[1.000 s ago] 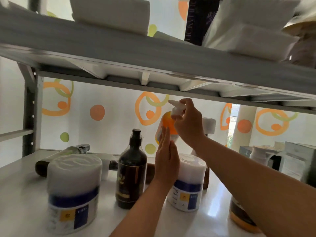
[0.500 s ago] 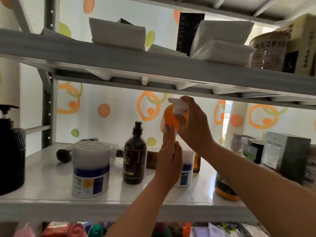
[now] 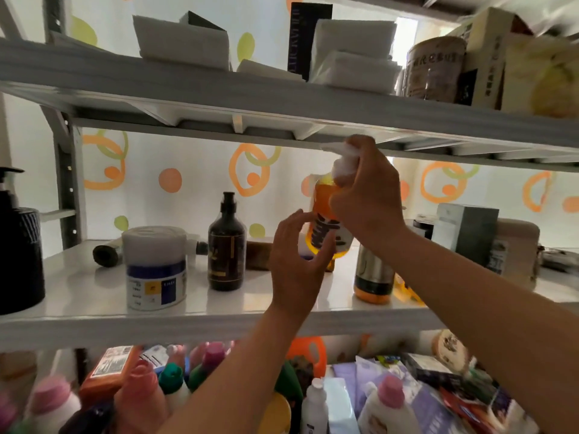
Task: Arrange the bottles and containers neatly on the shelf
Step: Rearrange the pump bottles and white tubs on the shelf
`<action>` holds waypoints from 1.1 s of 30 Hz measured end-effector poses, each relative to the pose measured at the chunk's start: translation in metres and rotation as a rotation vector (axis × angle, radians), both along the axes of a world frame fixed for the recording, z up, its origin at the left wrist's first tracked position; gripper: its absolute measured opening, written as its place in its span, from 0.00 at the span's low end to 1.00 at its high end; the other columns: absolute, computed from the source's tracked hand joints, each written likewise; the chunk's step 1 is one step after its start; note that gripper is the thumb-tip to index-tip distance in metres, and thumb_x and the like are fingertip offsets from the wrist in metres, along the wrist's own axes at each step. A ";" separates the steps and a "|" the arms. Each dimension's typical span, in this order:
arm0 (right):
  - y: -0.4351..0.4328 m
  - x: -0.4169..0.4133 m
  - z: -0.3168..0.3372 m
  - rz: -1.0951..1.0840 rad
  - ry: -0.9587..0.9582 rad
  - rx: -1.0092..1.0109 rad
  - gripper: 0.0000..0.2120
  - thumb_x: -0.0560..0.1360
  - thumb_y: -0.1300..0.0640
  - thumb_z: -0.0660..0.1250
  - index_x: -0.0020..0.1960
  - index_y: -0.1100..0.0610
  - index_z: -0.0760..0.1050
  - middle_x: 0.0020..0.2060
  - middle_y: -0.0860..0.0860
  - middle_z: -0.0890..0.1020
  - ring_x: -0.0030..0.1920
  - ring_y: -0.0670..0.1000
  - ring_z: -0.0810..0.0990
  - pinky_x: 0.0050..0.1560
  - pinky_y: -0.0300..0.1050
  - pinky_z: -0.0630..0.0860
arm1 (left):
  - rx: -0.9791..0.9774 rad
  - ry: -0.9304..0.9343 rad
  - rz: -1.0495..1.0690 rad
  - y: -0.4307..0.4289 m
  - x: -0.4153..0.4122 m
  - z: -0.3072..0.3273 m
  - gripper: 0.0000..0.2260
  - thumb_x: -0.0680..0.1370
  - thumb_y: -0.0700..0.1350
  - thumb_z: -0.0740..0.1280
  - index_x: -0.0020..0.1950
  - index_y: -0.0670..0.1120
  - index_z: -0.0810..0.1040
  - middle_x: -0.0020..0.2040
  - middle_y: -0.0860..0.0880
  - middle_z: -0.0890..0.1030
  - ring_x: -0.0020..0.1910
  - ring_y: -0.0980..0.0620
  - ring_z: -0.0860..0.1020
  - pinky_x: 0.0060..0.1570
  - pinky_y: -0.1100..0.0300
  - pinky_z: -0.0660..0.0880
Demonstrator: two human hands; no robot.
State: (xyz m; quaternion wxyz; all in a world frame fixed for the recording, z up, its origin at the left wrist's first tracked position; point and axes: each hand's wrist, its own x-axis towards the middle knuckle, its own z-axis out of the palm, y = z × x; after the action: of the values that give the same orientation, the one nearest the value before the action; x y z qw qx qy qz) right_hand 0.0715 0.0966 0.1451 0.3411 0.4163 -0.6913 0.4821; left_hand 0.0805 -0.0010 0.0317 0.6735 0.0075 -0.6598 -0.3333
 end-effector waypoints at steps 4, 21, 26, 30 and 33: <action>0.009 -0.007 -0.007 -0.034 -0.098 0.111 0.21 0.72 0.65 0.64 0.65 0.59 0.68 0.55 0.54 0.78 0.54 0.52 0.77 0.49 0.38 0.70 | 0.027 -0.095 -0.153 0.010 0.001 -0.006 0.25 0.70 0.53 0.73 0.64 0.55 0.68 0.59 0.60 0.72 0.60 0.58 0.74 0.55 0.68 0.73; -0.019 -0.066 -0.050 0.002 -0.295 0.283 0.25 0.74 0.65 0.63 0.70 0.56 0.62 0.57 0.55 0.79 0.55 0.54 0.78 0.48 0.37 0.70 | 0.090 -0.393 -0.082 -0.006 -0.028 -0.033 0.25 0.72 0.50 0.71 0.68 0.48 0.70 0.63 0.50 0.75 0.59 0.58 0.73 0.59 0.67 0.71; -0.030 -0.078 -0.056 0.024 -0.279 0.302 0.30 0.71 0.69 0.65 0.70 0.54 0.61 0.53 0.56 0.80 0.46 0.48 0.75 0.48 0.39 0.73 | 0.143 -0.395 -0.081 -0.011 -0.038 -0.037 0.24 0.73 0.50 0.70 0.68 0.50 0.69 0.64 0.51 0.75 0.57 0.61 0.71 0.51 0.78 0.64; -0.034 -0.088 -0.060 0.055 -0.257 0.310 0.30 0.71 0.69 0.65 0.70 0.55 0.61 0.54 0.56 0.79 0.48 0.49 0.75 0.47 0.37 0.70 | 0.120 -0.390 -0.067 -0.016 -0.042 -0.037 0.25 0.73 0.51 0.70 0.68 0.49 0.69 0.63 0.50 0.75 0.58 0.59 0.72 0.53 0.77 0.65; -0.035 -0.096 -0.066 0.062 -0.227 0.299 0.29 0.72 0.67 0.66 0.70 0.56 0.61 0.56 0.56 0.79 0.54 0.53 0.78 0.51 0.38 0.71 | 0.104 -0.399 -0.055 -0.017 -0.045 -0.036 0.26 0.73 0.51 0.70 0.69 0.49 0.69 0.63 0.50 0.75 0.58 0.58 0.74 0.54 0.77 0.67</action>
State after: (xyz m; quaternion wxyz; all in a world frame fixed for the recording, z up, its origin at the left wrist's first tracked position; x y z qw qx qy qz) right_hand -0.0241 0.0619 0.0796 0.1801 0.4262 -0.7762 0.4282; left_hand 0.0353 -0.0180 -0.0041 0.5190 0.0903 -0.7618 -0.3770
